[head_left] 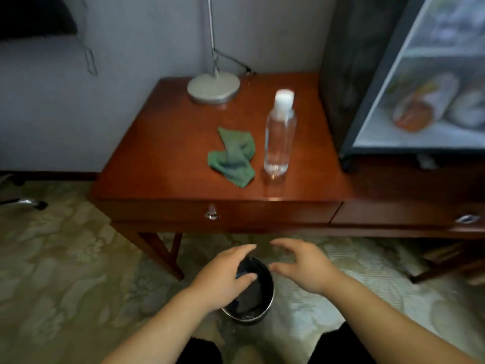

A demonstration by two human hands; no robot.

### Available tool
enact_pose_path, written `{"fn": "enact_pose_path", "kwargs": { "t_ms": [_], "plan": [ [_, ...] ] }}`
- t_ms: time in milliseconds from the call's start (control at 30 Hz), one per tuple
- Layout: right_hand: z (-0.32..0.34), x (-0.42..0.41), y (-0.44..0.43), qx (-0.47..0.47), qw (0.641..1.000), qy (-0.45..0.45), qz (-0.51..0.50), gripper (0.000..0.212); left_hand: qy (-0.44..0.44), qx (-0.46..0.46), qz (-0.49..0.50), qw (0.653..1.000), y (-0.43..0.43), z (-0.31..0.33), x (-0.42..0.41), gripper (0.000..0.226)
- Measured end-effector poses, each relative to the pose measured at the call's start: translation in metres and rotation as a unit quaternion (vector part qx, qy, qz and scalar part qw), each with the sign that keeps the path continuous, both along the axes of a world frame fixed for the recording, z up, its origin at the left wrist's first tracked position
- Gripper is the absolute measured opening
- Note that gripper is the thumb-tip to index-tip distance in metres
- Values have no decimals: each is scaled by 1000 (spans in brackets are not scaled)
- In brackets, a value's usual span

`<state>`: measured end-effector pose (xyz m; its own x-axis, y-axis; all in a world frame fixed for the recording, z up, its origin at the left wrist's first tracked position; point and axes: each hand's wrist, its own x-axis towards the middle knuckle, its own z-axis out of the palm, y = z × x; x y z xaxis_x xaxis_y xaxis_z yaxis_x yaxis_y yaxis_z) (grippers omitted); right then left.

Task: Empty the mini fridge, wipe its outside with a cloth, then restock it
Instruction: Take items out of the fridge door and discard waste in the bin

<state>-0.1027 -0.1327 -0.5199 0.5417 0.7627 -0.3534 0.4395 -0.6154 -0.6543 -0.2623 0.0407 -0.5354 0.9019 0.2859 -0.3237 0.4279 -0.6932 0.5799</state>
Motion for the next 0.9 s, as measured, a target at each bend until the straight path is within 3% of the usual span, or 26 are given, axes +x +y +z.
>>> {"fn": "enact_pose_path", "kwargs": {
  "t_ms": [200,333,600,900],
  "plan": [
    [218,11,-31,23,997,-45,-57,61,-62,27,-21,998,-4,226,23,68],
    [303,21,-50,37,991,-61,-109,63,-89,38,-59,993,-5,319,48,67],
    [345,32,-92,85,965,-81,-235,64,-141,-1,-100,985,-32,358,93,65],
    [361,78,-145,112,941,-101,-304,58,-161,32,-158,974,-73,381,159,67]
  ]
}}
